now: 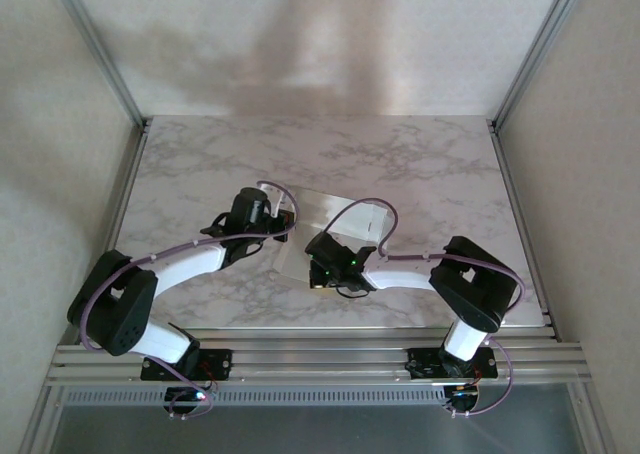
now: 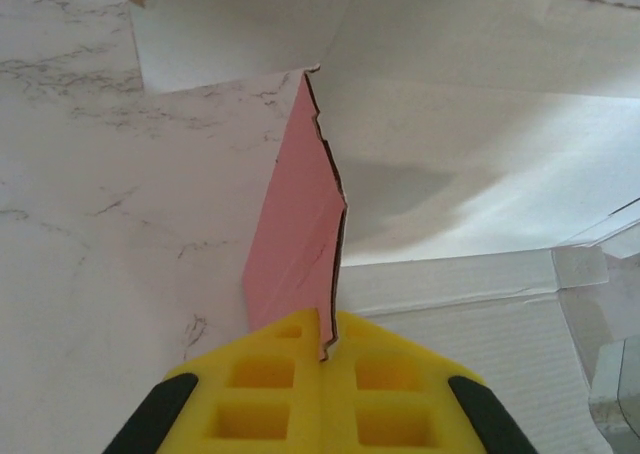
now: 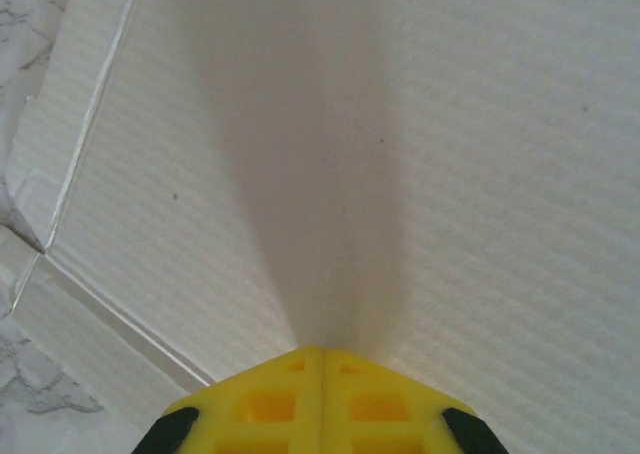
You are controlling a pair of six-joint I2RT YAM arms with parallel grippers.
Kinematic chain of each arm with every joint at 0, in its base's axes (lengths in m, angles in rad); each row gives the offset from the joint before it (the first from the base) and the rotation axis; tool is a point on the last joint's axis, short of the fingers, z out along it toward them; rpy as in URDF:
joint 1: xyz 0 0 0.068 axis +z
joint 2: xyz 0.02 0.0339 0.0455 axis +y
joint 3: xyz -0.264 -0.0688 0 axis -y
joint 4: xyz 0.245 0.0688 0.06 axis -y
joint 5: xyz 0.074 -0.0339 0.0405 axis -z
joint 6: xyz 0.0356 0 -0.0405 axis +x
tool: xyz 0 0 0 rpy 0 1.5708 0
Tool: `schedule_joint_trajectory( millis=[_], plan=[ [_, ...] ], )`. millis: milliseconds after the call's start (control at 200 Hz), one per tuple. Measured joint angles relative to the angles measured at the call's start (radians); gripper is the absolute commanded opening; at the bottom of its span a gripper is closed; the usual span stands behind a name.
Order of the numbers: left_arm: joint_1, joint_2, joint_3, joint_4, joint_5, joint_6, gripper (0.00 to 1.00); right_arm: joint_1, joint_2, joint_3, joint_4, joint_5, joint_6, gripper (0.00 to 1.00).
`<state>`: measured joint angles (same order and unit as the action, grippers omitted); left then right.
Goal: Fold the paper box
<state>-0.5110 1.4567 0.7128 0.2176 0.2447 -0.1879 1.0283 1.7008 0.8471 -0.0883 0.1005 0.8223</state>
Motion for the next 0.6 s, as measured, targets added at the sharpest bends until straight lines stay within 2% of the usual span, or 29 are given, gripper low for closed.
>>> schedule_joint_trajectory(
  millis=[601],
  plan=[
    [-0.006,0.012,-0.028,0.056,-0.056,0.021,0.06,0.016,0.029,0.029,0.035,-0.079,-0.045,0.00]
  ],
)
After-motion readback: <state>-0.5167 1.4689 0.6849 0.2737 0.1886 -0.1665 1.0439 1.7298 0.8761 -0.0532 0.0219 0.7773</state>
